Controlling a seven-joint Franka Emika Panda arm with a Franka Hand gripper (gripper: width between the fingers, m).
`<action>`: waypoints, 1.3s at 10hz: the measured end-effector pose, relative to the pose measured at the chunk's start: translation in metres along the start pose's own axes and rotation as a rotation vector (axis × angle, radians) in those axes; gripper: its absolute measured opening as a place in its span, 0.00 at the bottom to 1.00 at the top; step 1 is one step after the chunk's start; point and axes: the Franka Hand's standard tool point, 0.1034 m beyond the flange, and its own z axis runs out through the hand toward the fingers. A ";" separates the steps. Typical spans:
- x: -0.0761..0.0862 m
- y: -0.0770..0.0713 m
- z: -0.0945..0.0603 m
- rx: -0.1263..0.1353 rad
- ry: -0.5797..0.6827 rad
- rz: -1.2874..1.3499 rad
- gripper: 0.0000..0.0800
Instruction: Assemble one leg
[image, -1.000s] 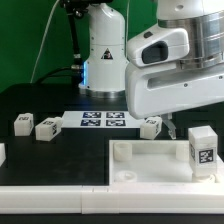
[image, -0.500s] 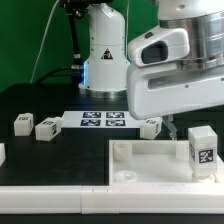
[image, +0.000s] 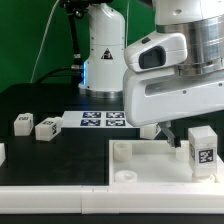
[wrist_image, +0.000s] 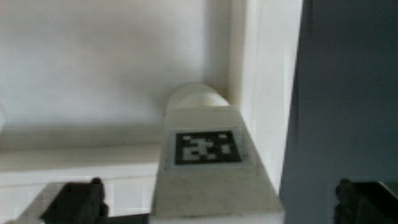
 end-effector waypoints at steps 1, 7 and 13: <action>0.000 0.000 0.000 0.000 0.000 0.000 0.65; 0.000 0.003 0.001 0.005 0.010 0.219 0.37; -0.010 -0.007 0.004 0.049 0.095 1.049 0.37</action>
Offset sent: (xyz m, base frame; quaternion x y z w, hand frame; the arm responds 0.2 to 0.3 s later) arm 0.0000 0.0000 0.0000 0.0000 0.0000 0.0000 1.0000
